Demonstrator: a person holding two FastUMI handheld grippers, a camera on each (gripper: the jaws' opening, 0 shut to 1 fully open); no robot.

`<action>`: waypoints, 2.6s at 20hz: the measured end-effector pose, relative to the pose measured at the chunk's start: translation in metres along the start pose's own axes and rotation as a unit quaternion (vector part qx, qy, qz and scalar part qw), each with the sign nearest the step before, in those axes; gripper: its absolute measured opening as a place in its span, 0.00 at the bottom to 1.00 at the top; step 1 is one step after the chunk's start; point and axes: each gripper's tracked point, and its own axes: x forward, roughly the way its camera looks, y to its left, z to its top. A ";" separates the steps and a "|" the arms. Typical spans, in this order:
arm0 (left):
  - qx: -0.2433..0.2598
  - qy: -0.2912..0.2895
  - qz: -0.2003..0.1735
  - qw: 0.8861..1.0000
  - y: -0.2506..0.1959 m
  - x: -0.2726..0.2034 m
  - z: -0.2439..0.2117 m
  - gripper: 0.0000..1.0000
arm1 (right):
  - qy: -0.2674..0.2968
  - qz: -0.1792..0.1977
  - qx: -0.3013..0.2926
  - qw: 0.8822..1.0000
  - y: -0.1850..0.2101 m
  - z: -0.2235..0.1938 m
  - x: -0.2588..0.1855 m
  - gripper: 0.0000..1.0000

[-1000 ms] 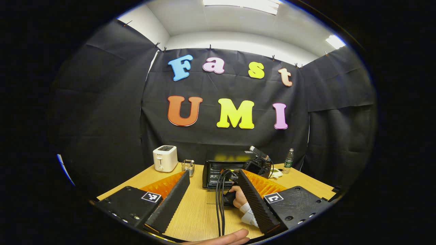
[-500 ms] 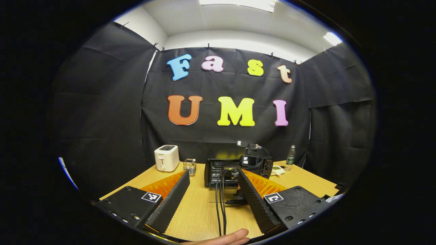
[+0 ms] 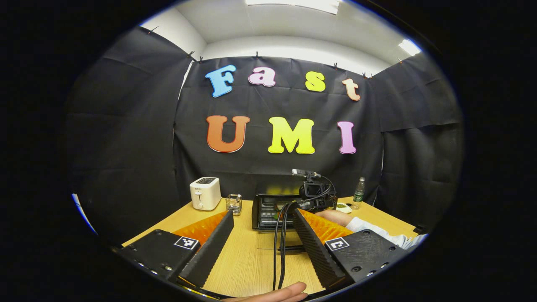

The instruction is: Open the electric oven with the left hand, put the food in, and close the electric oven.

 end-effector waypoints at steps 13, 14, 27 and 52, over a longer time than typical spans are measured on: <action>-0.004 0.038 0.013 0.999 -0.003 0.046 -0.027 0.94 | -0.250 0.034 -0.023 0.967 -0.025 0.043 -0.257 1.00; -0.005 0.044 0.011 0.999 -0.008 0.052 -0.032 0.94 | -0.268 0.034 -0.022 0.963 -0.032 0.046 -0.279 1.00; 0.019 0.176 -0.040 0.983 -0.091 0.116 -0.147 0.94 | -0.407 -0.065 -0.007 0.911 -0.170 0.061 -0.456 0.89; 0.031 0.346 -0.001 0.938 -0.120 0.165 -0.272 0.96 | -0.416 -0.123 0.019 0.901 -0.295 0.045 -0.492 1.00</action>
